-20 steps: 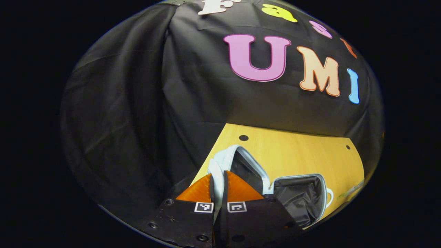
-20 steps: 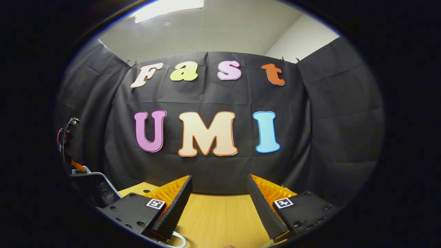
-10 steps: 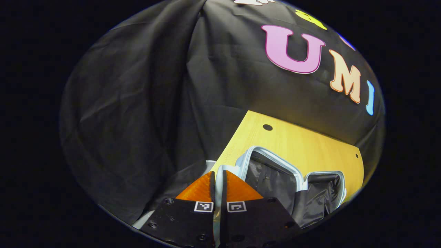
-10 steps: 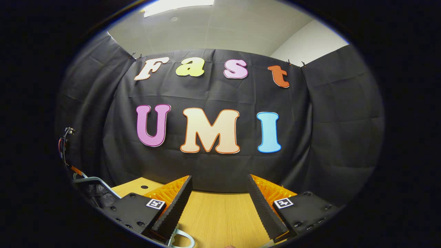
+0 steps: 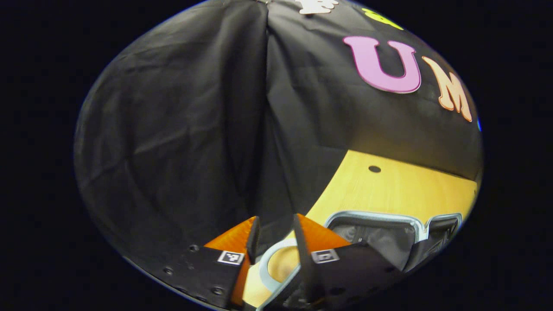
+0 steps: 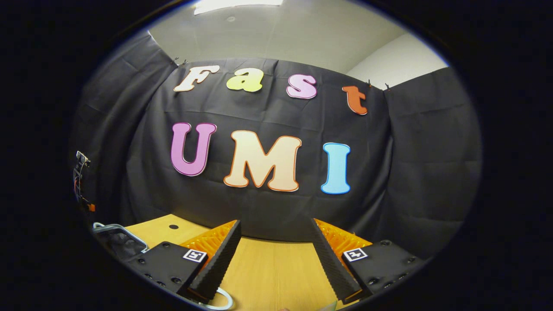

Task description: First open the suitcase, pack the skin care products into it, and then close the suitcase.

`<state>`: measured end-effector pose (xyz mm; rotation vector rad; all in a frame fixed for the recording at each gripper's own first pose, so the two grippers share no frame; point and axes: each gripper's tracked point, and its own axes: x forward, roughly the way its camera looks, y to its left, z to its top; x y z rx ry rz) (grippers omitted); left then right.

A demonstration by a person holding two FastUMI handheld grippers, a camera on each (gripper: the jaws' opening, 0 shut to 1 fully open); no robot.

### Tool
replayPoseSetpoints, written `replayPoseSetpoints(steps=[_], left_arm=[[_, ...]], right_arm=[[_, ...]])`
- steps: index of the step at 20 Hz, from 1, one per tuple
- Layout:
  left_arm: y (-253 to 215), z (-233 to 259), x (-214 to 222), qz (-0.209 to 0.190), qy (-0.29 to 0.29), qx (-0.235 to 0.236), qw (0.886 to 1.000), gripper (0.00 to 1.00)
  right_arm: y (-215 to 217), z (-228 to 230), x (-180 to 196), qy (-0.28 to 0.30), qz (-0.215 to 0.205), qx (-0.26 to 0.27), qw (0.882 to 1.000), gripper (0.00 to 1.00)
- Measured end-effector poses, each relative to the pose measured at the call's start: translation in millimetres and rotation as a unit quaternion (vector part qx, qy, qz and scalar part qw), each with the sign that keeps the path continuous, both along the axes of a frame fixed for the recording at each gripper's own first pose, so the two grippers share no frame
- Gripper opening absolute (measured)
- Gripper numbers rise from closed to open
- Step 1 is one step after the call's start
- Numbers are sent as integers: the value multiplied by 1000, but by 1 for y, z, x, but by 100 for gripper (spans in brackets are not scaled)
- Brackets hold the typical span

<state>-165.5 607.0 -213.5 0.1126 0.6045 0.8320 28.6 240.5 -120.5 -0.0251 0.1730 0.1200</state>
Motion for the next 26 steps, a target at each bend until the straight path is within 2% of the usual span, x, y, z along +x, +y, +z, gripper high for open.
replayPoseSetpoints(steps=[2, 5, 6, 7, 8, 12, 17, 23, 26], left_arm=[[-21, 29, 16, -2, -27, 25, 999, 87], [-53, 80, 34, -10, -74, 58, 996, 83], [-69, 96, 44, -21, -99, 61, 993, 87], [-85, 106, 49, -26, -119, 60, 991, 84], [-104, 120, 51, -32, -137, 59, 988, 87], [-181, 173, 44, -62, -203, 72, 975, 86], [-275, 189, 82, -98, -225, 77, 966, 88], [-386, 197, 110, -175, -221, 90, 955, 87], [-440, 182, 116, -210, -215, 76, 951, 89]], right_arm=[[-14, 5, 4, -7, -7, -1, 1000, 98], [-28, 7, 3, -5, -3, 15, 1000, 100], [-35, 8, 3, -5, -3, 19, 1000, 100], [-41, 9, 3, -2, -1, 25, 1000, 100], [-46, 11, 3, 0, 4, 31, 1000, 98], [-72, 33, 2, -32, 15, 49, 998, 100], [-96, 35, -8, -38, 36, 76, 996, 98], [-128, 27, -12, -28, 50, 96, 994, 98], [-142, 23, -11, -25, 59, 98, 993, 99]])
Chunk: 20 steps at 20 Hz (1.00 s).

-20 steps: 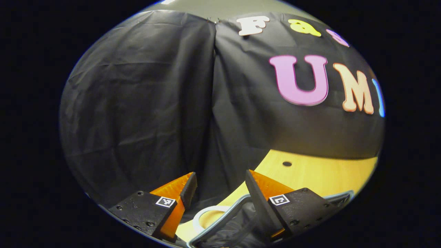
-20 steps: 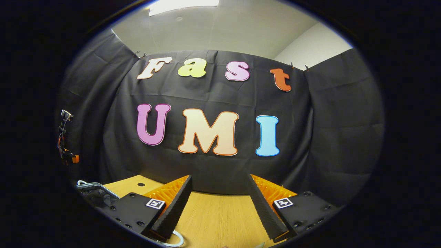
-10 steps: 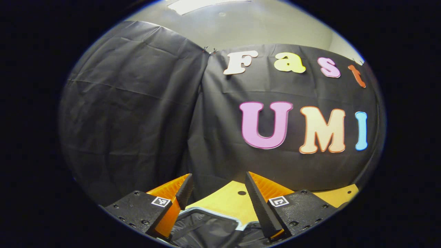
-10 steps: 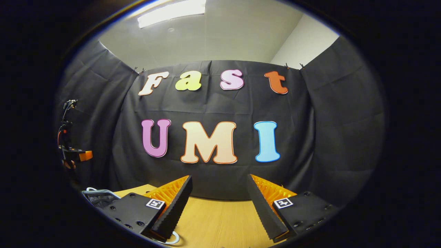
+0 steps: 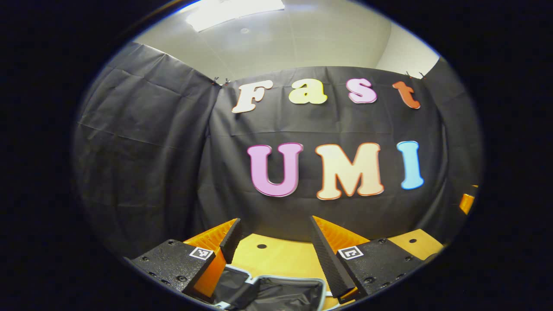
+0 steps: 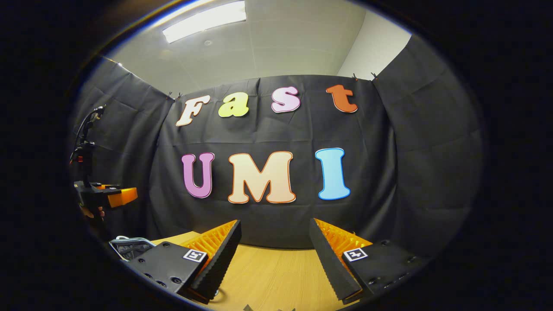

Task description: First open the suitcase, pack the skin care products into it, and then close the suitcase.

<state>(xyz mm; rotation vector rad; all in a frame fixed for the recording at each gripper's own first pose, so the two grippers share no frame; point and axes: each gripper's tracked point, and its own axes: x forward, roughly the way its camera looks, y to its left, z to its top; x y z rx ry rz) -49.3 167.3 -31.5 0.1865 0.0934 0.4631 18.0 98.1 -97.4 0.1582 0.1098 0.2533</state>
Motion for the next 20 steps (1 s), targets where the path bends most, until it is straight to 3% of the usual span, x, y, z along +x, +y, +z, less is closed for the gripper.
replayPoseSetpoints(steps=[9, 16, 20], left_arm=[[-122, -97, 3, -89, 90, -41, 991, 92], [-192, -192, -2, -157, 184, -68, 968, 92], [-216, -257, -16, -169, 242, -88, 951, 91]], right_arm=[[-39, -11, -15, 1, 17, -5, 1000, 98], [-67, -30, -22, 21, 9, -25, 999, 99], [-82, -47, -24, 37, 2, -34, 999, 99]])
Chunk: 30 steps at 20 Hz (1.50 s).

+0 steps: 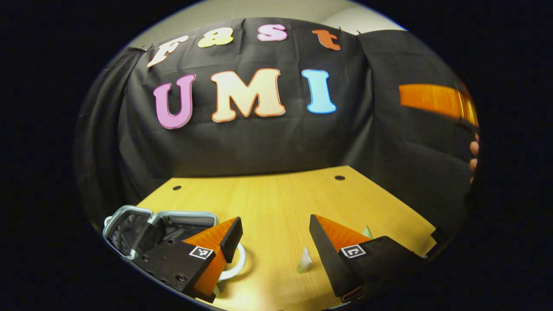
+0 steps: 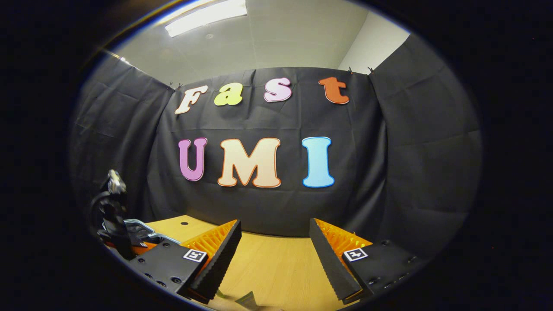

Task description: First open the suitcase, pack the skin care products into it, and then close the suitcase.

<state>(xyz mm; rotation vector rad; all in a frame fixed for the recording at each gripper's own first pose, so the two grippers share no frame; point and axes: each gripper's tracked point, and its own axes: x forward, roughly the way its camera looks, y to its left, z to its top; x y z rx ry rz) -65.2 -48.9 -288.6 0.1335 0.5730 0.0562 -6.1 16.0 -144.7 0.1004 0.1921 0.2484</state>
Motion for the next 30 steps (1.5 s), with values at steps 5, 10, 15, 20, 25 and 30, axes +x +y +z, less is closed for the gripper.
replayPoseSetpoints(steps=[5, 10, 15, 20, 25, 30], left_arm=[[-11, -60, -24, 5, 71, -18, 997, 90], [-23, -109, -28, 4, 125, -45, 991, 83], [-16, -146, -29, 12, 171, -25, 985, 45], [-14, -145, -27, 14, 171, -47, 984, 16], [-7, -104, -14, 8, 154, -39, 987, 11], [8, -46, -2, 21, 117, -35, 992, 11]], right_arm=[[-10, -20, -5, 22, 2, -7, 1000, 99], [-11, -42, -16, 48, 14, -19, 999, 99], [-2, -66, -38, 70, 52, -20, 996, 99], [9, -93, -54, 85, 82, -40, 992, 99], [36, -134, -69, 104, 119, -47, 986, 99], [62, -195, -91, 157, 152, -50, 975, 99]])
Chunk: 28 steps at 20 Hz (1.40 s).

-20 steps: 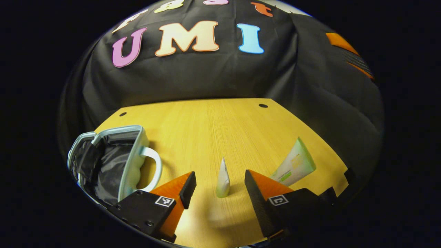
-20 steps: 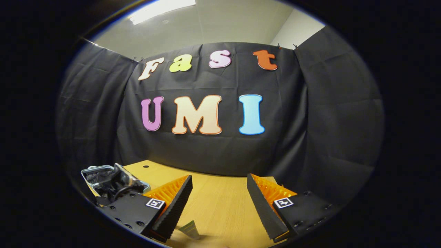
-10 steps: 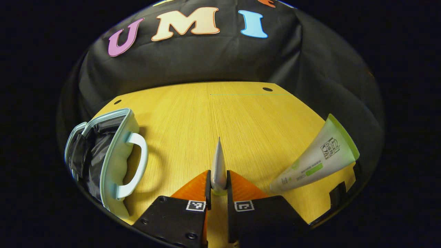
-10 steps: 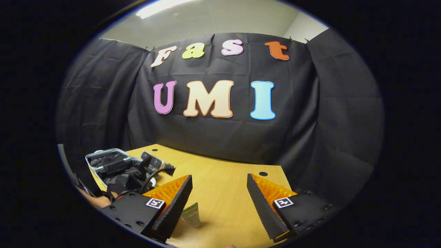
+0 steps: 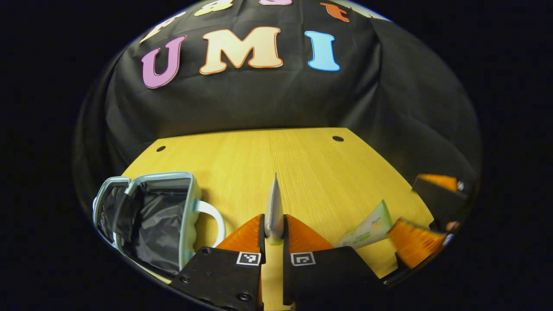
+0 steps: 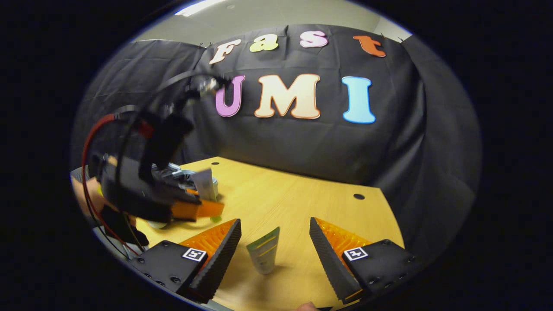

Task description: First open the suitcase, pack the skin care products into it, and then close the suitcase.

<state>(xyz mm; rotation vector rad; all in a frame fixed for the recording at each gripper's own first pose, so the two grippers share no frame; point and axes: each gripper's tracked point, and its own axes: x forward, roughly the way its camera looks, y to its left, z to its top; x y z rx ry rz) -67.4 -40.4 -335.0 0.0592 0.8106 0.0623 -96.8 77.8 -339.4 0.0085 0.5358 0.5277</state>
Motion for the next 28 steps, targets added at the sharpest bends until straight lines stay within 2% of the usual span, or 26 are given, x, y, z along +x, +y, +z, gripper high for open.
replayPoseSetpoints(steps=[5, 11, 13, 14, 17, 18, 23, 28], left_arm=[[32, 34, -8, 26, -8, 26, 999, 11], [68, 47, -29, 73, -1, 42, 996, 11], [81, 48, -38, 91, 3, 47, 995, 11], [88, 49, -41, 98, 6, 52, 994, 11], [111, 51, -53, 120, 17, 64, 991, 11], [120, 52, -59, 127, 24, 67, 989, 11], [177, 46, -83, 148, 80, 92, 981, 11], [231, 27, -95, 155, 128, 88, 976, 11]], right_arm=[[11, -61, -7, 65, -5, -12, 998, 99], [24, -101, -14, 121, 7, -15, 992, 97], [18, -102, -9, 117, -3, -26, 993, 46], [19, -104, -8, 123, -5, -27, 992, 34], [32, -103, -11, 168, 10, 0, 986, 19], [38, -98, -13, 180, 15, 17, 983, 19], [60, -60, -4, 179, 24, 34, 983, 19], [114, -9, 13, 183, 32, 68, 980, 19]])
